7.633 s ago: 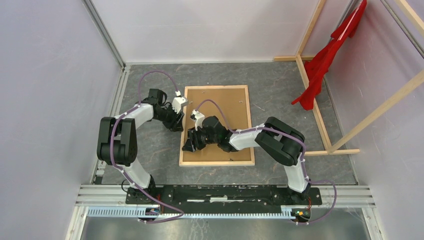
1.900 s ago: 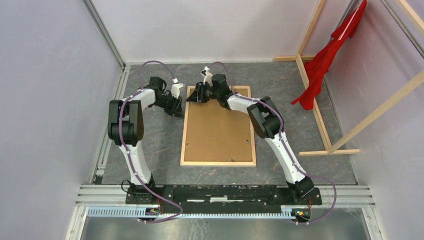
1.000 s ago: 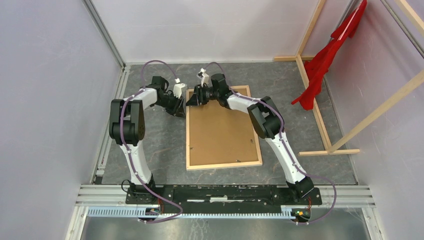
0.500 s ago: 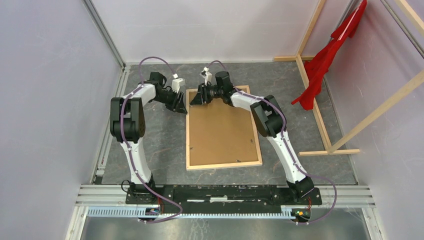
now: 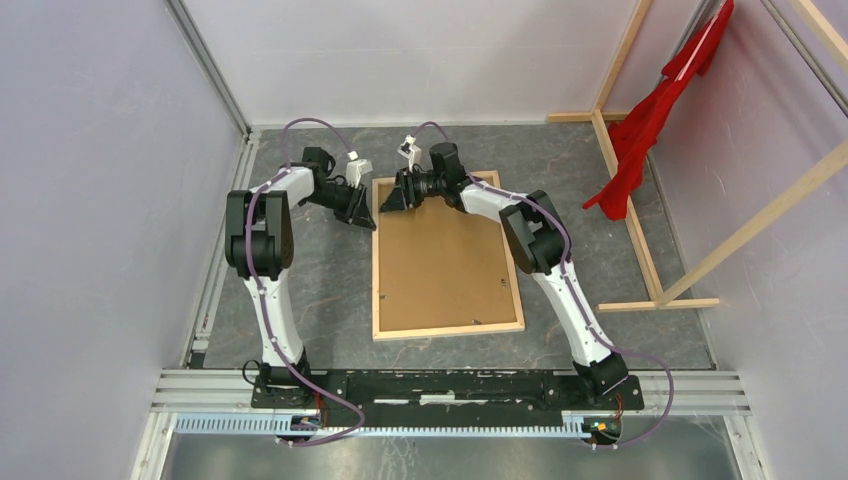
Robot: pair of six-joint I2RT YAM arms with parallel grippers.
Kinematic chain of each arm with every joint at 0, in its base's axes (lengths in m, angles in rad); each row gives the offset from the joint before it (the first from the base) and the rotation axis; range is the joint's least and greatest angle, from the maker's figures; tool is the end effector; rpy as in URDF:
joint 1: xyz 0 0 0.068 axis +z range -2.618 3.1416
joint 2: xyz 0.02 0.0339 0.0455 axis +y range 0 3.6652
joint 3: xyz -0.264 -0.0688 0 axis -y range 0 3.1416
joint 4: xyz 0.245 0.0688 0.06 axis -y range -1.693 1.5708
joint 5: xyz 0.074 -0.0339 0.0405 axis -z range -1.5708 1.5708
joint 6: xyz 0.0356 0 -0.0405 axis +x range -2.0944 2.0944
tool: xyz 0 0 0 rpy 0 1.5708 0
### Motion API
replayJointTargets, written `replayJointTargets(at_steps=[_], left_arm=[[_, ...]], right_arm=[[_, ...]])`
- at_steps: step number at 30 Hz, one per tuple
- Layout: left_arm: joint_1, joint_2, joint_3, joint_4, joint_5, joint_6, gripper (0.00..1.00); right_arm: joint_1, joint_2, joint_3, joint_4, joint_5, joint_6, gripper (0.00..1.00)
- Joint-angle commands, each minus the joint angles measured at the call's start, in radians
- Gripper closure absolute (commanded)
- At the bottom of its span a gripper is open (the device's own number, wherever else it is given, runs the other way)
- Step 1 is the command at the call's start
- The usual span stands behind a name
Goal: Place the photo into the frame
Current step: Install the photo frame at the center of the board.
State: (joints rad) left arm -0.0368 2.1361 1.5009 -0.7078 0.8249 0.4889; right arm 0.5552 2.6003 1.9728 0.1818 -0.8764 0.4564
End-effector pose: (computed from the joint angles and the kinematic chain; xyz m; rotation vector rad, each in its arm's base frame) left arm 0.4152 -0.0414 0.1437 0.7880 2.4360 -1.0248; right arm 0.4675 0.3222 0.1125 -0.7189 2.0541 1.4931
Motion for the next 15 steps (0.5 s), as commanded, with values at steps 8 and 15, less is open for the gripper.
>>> replayJointTargets(at_steps=[8, 15], left_arm=[[-0.007, 0.03, 0.008, 0.002, -0.024, 0.009, 0.74], [-0.007, 0.031, 0.001, 0.002, -0.035, 0.019, 0.78]], right_arm=[[0.016, 0.065, 0.058, 0.056, -0.043, 0.015, 0.52], [0.025, 0.073, 0.06, 0.056, -0.055, 0.012, 0.53]])
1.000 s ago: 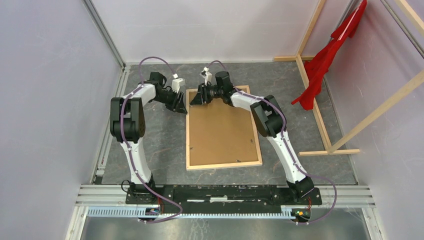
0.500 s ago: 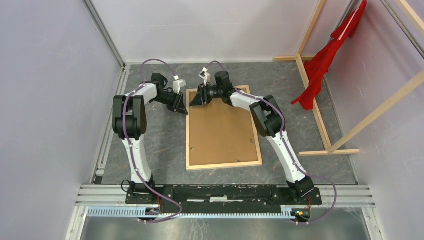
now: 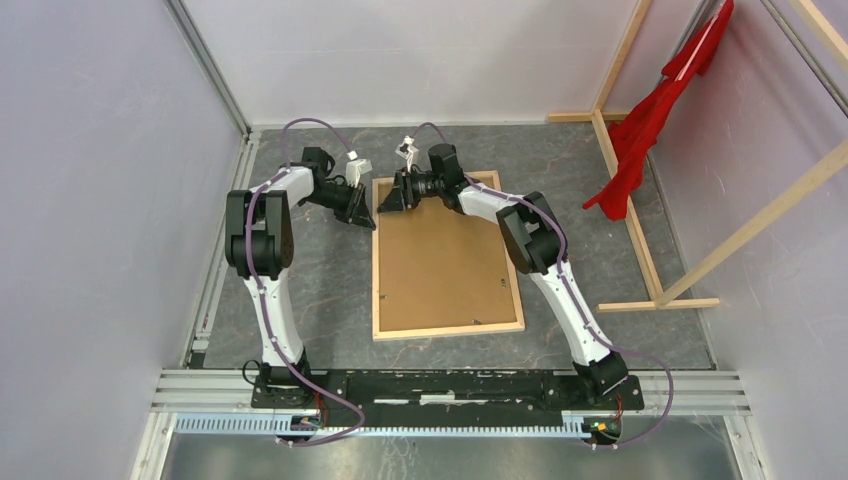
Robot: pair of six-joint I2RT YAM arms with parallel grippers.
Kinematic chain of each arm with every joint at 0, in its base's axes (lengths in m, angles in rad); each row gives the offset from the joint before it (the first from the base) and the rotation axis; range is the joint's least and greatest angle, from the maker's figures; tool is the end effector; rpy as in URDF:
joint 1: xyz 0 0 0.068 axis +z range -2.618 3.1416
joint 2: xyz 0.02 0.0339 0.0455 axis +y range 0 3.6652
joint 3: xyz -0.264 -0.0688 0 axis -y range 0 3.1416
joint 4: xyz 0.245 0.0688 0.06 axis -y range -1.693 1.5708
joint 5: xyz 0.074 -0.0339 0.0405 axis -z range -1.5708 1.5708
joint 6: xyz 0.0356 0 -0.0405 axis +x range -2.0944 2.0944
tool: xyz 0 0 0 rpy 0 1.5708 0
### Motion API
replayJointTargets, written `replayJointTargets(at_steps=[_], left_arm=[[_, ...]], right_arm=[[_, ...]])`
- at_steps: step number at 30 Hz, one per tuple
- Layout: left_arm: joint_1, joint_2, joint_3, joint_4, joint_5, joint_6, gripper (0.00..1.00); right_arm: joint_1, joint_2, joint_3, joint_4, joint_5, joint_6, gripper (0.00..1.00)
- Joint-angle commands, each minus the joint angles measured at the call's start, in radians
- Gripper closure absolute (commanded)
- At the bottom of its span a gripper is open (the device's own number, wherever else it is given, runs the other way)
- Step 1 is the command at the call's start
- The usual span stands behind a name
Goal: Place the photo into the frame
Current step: Install the photo frame at the center of the board.
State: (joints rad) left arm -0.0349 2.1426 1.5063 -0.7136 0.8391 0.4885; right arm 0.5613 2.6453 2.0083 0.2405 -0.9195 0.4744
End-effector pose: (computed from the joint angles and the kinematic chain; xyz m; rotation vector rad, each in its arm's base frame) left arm 0.4158 -0.0410 0.1428 0.7823 2.4327 -1.0456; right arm 0.4700 0.3289 0.1048 -0.7575 2.0019 1.5442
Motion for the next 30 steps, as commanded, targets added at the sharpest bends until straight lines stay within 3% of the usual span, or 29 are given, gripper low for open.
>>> replayJointTargets(at_steps=[1, 30], left_arm=[[-0.009, 0.024, -0.005, 0.008, -0.05, 0.02, 0.78], [-0.012, 0.024, -0.011, 0.008, -0.071, 0.024, 0.82]], right_arm=[[0.02, 0.028, 0.024, -0.005, -0.014, -0.006, 0.53], [0.057, 0.031, 0.076, -0.051, -0.117, -0.052, 0.56]])
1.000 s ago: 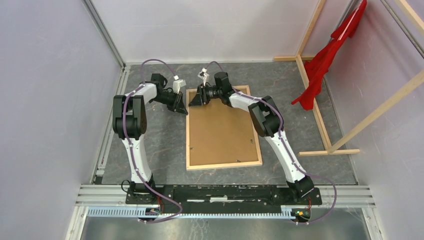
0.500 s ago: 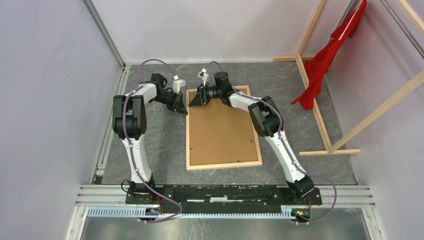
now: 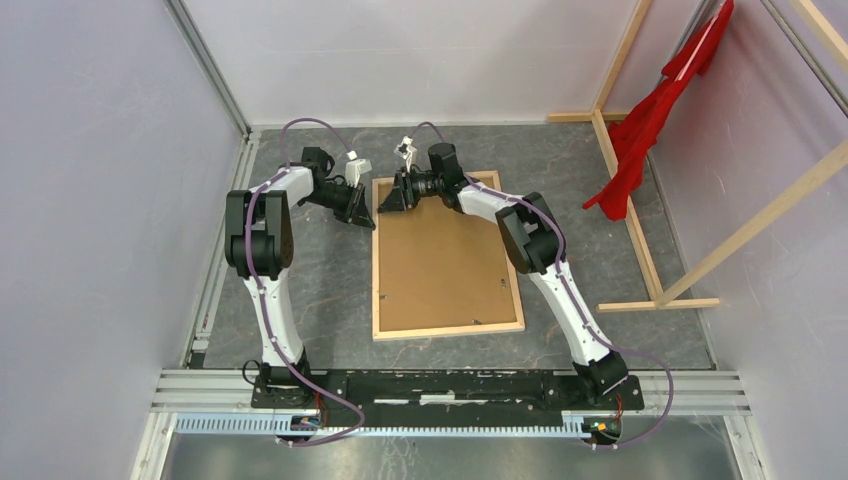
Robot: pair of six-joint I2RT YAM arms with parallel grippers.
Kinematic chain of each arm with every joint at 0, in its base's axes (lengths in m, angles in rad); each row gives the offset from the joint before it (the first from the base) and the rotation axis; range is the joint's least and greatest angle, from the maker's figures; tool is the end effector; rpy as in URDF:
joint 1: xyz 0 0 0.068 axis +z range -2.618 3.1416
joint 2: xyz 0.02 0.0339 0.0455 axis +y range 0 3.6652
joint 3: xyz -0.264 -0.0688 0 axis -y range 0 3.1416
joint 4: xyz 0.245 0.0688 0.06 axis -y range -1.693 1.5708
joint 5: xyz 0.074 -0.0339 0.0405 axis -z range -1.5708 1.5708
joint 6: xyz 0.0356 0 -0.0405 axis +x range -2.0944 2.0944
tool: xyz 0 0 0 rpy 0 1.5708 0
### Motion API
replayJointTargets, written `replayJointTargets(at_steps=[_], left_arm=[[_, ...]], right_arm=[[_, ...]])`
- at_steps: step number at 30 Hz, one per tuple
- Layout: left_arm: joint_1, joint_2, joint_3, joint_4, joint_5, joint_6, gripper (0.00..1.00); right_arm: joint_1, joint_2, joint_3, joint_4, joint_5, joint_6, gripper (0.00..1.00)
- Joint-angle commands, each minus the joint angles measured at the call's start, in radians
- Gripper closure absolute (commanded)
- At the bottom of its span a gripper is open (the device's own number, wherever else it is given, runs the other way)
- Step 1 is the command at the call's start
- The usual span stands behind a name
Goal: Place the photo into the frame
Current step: Install the photo frame at the center of the board.
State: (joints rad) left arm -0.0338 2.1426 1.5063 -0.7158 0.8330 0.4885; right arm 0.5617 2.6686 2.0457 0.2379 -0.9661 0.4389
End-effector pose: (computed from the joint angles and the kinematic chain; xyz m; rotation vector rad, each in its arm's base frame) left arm 0.4157 -0.0404 0.1426 0.7804 2.4390 -1.0391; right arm 0.4722 0.3318 0.1042 -0.8283 1.9531 1.5670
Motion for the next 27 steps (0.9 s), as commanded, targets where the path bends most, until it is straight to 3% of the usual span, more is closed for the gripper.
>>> replayJointTargets(at_steps=[1, 6, 9, 12, 19, 27], left_arm=[[-0.014, 0.021, -0.011, 0.01, -0.065, 0.024, 0.82], [-0.011, -0.006, -0.03, 0.01, -0.063, 0.028, 0.81], [-0.012, -0.012, -0.039, 0.009, -0.063, 0.031, 0.81], [-0.012, -0.01, -0.042, 0.01, -0.064, 0.034, 0.81], [-0.011, -0.01, -0.049, 0.009, -0.072, 0.043, 0.81], [-0.014, -0.011, -0.049, 0.01, -0.081, 0.049, 0.81]], right_arm=[[0.049, -0.026, 0.019, -0.051, -0.026, -0.029, 0.56], [-0.014, -0.292, -0.264, 0.129, 0.234, 0.038, 0.5], [-0.041, -0.387, -0.357, 0.091, 0.385, 0.041, 0.44], [-0.054, -0.44, -0.426, 0.053, 0.485, 0.031, 0.44], [-0.058, -0.418, -0.449, 0.031, 0.556, 0.048, 0.43], [-0.057, -0.345, -0.397, 0.04, 0.537, 0.089, 0.44]])
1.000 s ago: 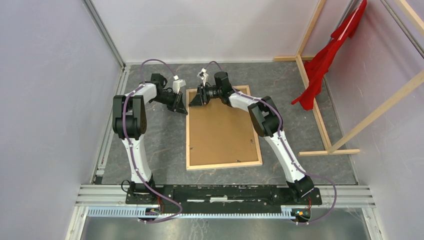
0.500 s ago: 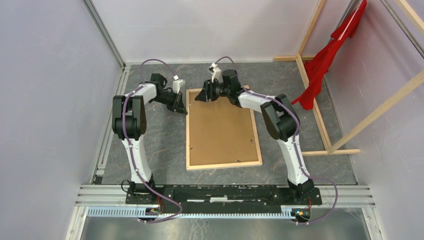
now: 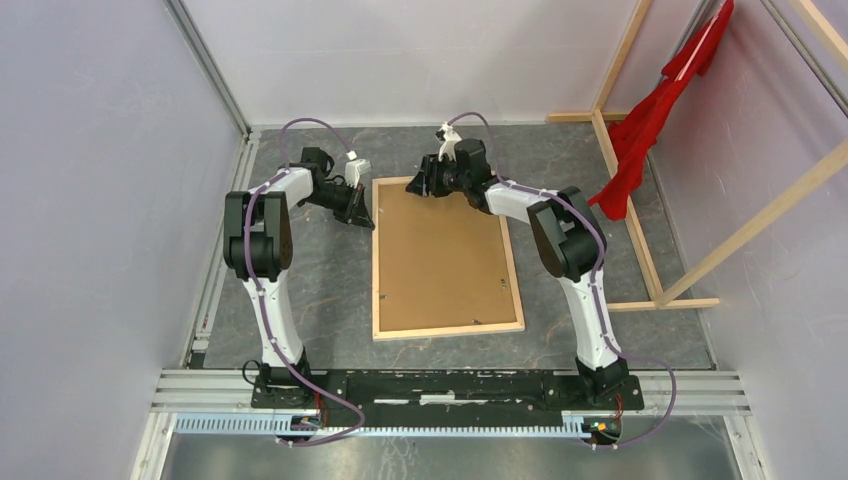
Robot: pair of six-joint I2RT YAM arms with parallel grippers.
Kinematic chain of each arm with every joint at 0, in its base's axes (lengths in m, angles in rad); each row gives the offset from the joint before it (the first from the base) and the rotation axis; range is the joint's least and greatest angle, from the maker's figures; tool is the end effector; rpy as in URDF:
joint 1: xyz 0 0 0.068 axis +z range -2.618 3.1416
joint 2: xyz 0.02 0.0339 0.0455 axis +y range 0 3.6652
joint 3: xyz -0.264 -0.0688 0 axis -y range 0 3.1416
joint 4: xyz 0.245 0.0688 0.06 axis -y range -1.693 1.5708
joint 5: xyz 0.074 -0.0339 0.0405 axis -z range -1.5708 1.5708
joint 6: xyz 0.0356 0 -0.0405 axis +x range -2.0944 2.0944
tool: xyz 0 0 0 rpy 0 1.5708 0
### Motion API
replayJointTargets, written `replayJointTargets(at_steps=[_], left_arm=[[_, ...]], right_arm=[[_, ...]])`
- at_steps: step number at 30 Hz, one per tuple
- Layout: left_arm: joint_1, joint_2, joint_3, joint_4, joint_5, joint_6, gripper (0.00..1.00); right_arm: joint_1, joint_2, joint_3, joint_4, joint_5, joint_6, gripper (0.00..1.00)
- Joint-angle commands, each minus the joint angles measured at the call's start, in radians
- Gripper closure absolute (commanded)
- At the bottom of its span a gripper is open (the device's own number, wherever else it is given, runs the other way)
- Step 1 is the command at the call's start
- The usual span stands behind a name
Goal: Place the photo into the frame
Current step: Install the photo frame at the center of the board.
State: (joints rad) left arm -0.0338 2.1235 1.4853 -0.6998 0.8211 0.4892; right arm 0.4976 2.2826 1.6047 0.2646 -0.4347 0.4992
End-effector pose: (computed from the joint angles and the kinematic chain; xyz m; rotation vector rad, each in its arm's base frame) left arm 0.4127 -0.0400 0.1448 0.7862 2.4345 -1.0160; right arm 0.4482 0.2605 0.1638 -0.2991 2.0849 1.0554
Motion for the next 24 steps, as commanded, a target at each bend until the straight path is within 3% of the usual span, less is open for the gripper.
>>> replayJointTargets(at_steps=[1, 24], left_arm=[[-0.014, 0.01, -0.027, -0.006, -0.068, 0.046, 0.81], [-0.016, 0.004, -0.023, -0.006, -0.072, 0.052, 0.81]], right_arm=[[0.007, 0.052, 0.047, 0.016, 0.001, 0.037, 0.44], [0.025, 0.147, 0.14, -0.021, 0.074, 0.05, 0.49]])
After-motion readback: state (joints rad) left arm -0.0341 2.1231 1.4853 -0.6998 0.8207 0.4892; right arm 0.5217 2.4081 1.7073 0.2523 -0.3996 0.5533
